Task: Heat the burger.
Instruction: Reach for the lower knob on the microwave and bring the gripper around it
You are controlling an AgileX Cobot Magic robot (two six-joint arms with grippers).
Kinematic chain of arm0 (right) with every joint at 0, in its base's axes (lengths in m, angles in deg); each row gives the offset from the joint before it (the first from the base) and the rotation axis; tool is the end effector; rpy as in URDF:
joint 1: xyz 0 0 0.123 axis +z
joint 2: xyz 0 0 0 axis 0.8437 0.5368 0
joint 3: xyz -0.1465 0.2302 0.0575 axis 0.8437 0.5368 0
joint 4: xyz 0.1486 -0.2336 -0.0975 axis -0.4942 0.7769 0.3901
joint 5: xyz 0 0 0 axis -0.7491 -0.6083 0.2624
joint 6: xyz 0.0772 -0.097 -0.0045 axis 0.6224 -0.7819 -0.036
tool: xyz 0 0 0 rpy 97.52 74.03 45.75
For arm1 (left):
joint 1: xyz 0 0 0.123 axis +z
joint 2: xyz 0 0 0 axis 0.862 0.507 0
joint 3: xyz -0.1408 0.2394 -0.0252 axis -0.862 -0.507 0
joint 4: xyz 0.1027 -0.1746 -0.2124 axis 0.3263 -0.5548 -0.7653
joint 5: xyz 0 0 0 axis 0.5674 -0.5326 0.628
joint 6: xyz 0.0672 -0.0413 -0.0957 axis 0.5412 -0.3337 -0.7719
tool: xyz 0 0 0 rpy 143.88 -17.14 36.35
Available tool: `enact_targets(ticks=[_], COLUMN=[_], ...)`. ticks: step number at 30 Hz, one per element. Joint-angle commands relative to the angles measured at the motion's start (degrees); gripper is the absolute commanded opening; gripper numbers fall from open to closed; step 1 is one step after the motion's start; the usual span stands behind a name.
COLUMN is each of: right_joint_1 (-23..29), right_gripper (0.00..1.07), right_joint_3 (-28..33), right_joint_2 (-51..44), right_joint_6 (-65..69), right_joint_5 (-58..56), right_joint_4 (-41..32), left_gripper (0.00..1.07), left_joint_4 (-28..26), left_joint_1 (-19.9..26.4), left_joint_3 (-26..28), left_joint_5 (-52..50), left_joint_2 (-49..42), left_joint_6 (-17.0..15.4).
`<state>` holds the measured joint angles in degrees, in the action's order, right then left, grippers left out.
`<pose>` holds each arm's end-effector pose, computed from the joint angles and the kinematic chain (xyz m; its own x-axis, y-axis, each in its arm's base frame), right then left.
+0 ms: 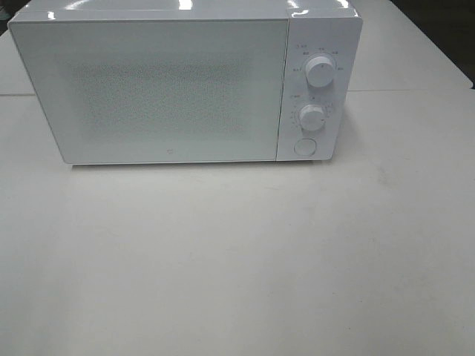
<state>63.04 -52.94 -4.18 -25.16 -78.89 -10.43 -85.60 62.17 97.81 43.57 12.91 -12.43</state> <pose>0.0704 -0.0044 0.2920 -0.3871 0.0077 -0.9220 0.0041 1.0000 0.0066 0.0643 -0.0127 0.2891 -0.4364 0.0191 -0.8996 0.0847 0.9962 -0.0200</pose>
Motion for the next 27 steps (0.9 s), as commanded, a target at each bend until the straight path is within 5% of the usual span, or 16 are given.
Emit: enact_targets(ticks=[1, 10, 27], right_joint_1=[0.00, 0.00, 0.00], right_gripper=[0.76, 0.76, 0.76], right_joint_3=[-0.52, -1.09, -0.69], right_joint_2=[-0.86, 0.52, 23.66], right_joint_6=[-0.69, -0.46, -0.46], right_joint_5=[0.86, 8.19, 26.24], right_joint_4=[0.34, 0.34, 0.34], left_gripper=[1.01, 1.01, 1.01], left_joint_4=[-0.17, -0.17, -0.17], left_joint_1=[0.17, 0.17, 0.17], left_joint_3=[-0.11, -0.11, -0.11], left_joint_5=[-0.06, -0.06, -0.06], left_joint_2=[-1.38, -1.38, -1.38], left_joint_6=[-0.34, -0.34, -0.34])
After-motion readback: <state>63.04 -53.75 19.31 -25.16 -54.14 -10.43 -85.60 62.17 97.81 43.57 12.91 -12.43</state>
